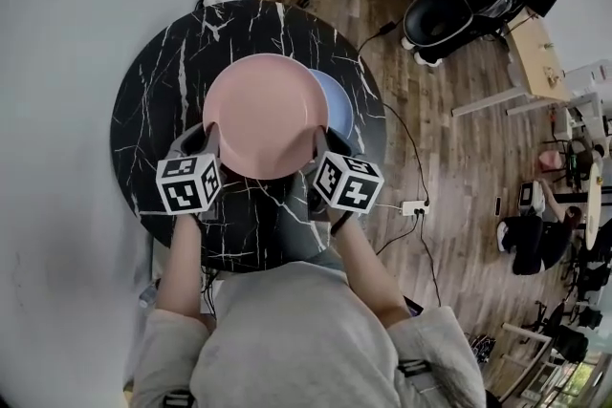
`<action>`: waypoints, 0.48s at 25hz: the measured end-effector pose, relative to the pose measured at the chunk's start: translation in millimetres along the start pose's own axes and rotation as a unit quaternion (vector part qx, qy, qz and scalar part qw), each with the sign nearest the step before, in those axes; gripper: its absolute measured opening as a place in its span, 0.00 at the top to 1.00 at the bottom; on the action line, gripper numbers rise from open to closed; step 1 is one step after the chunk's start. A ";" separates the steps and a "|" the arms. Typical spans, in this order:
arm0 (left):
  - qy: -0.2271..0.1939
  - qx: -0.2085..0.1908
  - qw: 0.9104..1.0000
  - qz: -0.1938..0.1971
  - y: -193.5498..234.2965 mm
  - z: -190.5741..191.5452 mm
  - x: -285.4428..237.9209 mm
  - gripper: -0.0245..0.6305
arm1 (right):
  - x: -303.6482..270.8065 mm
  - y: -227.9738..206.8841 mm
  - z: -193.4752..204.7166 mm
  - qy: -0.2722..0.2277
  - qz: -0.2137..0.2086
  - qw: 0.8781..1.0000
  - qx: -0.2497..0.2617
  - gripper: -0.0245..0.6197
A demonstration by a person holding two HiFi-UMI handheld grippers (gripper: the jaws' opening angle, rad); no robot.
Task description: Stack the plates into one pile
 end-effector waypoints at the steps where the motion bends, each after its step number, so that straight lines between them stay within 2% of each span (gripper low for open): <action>1: 0.000 -0.001 1.000 0.003 -6.8 -0.8 -3.7 0.79 | 1.9 -6.8 -2.5 -0.002 0.003 1.000 0.000 0.91; 12: 0.016 0.001 1.000 0.027 -74.1 -3.1 -36.9 0.79 | 13.5 -77.1 -26.0 0.001 0.019 1.000 -0.005 0.92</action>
Point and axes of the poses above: the fingertips, and each gripper's own axes: x backward along the fingers, y to its left, z out of its underside, the point moved 7 cm from there along x, backward along the fingers, and after that the axes turned 1 degree about -z, right-handed, at the moved point
